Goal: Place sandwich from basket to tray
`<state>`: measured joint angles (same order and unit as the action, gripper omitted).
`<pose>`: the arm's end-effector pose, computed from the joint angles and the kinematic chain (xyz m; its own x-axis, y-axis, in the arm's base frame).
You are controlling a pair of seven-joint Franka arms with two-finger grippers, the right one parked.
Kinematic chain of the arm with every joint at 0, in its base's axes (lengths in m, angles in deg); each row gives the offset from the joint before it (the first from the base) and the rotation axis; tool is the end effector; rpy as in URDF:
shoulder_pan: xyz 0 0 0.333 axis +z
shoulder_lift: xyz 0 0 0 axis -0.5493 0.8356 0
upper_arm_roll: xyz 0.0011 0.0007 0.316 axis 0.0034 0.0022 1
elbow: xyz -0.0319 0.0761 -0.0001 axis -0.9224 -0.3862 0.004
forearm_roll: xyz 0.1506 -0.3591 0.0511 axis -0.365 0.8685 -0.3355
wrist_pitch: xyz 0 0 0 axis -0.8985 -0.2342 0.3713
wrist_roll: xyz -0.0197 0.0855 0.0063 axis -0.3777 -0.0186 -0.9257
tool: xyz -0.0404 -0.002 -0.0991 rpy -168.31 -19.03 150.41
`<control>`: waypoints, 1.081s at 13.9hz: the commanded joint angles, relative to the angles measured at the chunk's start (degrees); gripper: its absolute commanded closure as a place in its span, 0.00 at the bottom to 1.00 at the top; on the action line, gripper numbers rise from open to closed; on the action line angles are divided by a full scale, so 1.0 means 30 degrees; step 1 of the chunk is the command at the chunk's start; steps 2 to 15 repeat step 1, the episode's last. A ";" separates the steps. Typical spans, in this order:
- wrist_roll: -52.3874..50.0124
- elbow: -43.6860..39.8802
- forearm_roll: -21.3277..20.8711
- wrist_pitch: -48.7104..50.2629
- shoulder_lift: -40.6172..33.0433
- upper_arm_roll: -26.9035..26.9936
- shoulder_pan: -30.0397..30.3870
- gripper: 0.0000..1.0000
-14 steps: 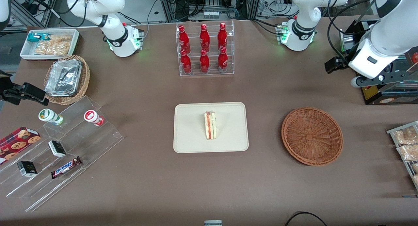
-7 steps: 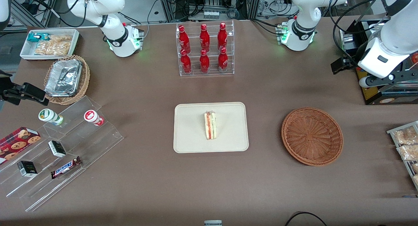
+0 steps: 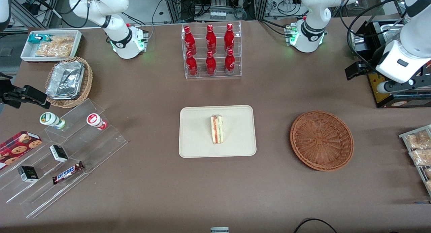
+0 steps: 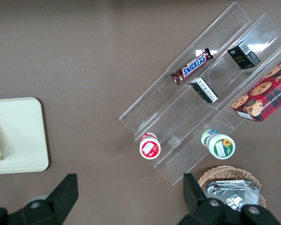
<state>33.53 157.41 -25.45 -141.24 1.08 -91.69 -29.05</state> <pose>0.5316 -0.0680 0.6190 0.9743 0.1342 -0.1807 0.1198 -0.9889 -0.0885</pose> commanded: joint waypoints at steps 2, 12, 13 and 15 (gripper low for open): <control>0.0138 -0.0719 0.0213 0.0216 0.0470 -0.0326 0.0395 0.00; 0.0138 -0.0719 0.0213 0.0216 0.0470 -0.0326 0.0395 0.00; 0.0138 -0.0719 0.0213 0.0216 0.0470 -0.0326 0.0395 0.00; 0.0138 -0.0719 0.0213 0.0216 0.0470 -0.0326 0.0395 0.00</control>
